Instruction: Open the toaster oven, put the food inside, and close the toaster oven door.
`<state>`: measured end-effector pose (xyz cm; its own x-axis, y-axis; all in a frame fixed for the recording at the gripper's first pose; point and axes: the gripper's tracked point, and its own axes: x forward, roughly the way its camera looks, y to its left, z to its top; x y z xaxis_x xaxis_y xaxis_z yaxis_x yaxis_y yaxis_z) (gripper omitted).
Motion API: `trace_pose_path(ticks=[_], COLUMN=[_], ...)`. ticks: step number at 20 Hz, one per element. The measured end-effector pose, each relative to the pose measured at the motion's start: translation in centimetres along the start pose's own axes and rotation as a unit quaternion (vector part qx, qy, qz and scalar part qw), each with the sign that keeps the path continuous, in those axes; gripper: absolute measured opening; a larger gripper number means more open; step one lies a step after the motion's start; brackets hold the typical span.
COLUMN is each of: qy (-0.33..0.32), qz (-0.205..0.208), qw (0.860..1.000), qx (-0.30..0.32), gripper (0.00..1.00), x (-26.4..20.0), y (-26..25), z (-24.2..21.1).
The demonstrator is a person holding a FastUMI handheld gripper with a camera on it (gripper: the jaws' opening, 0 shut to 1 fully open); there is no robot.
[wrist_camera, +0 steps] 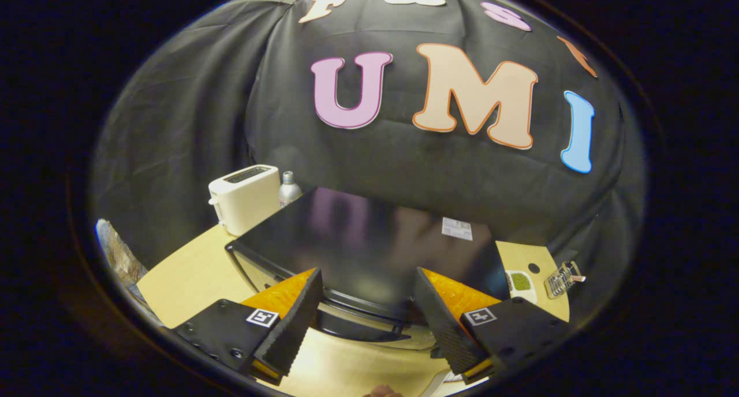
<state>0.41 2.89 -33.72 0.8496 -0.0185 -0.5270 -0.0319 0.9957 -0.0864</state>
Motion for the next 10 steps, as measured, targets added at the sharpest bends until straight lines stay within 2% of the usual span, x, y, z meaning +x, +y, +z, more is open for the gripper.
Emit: trace_pose_path(ticks=[3, 10], qy=[-0.001, 0.024], qz=[0.009, 0.042], qw=[1.000, 0.998], qx=[0.014, 0.039], gripper=[1.00, 0.99], x=[-0.1, -3.8], y=[0.6, 2.3], z=[-0.3, -3.7])
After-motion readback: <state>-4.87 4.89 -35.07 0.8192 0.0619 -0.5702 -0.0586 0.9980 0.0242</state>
